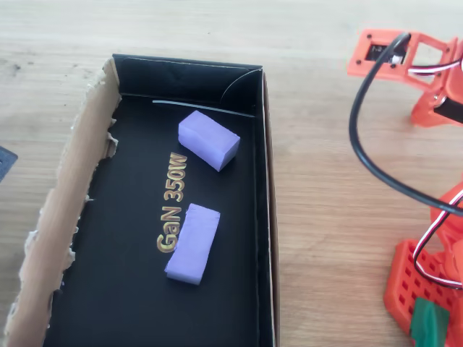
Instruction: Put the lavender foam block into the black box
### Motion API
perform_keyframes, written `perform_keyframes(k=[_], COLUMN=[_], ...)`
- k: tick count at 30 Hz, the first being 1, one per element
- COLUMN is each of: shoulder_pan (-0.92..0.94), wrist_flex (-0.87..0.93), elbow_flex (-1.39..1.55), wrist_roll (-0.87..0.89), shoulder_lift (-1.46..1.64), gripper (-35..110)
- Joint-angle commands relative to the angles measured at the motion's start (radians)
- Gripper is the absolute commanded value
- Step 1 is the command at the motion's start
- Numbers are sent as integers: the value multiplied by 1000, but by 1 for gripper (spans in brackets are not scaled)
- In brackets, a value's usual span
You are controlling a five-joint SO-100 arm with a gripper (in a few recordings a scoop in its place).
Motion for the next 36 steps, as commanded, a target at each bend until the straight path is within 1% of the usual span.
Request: perform_keyframes(k=[1,3,6,7,9,12,14,16,22,24,28,36], shoulder_pan=[-20,-26,-55,-61,-71,-98,-95,-81,-18,-28,-91,-101], wrist_flex=[127,215,419,459,483,566,572,558,517,520,584,571], elbow_flex=[-25,-29,-35,-35,2,106,184,242,242,242,242,242], wrist_roll=[8,8,43,43,32,55,32,23,-17,17,117,126], shoulder_lift=[92,178,350,383,468,703,839,897,821,827,943,943], gripper=[0,0,0,0,0,0,0,0,0,0,0,0])
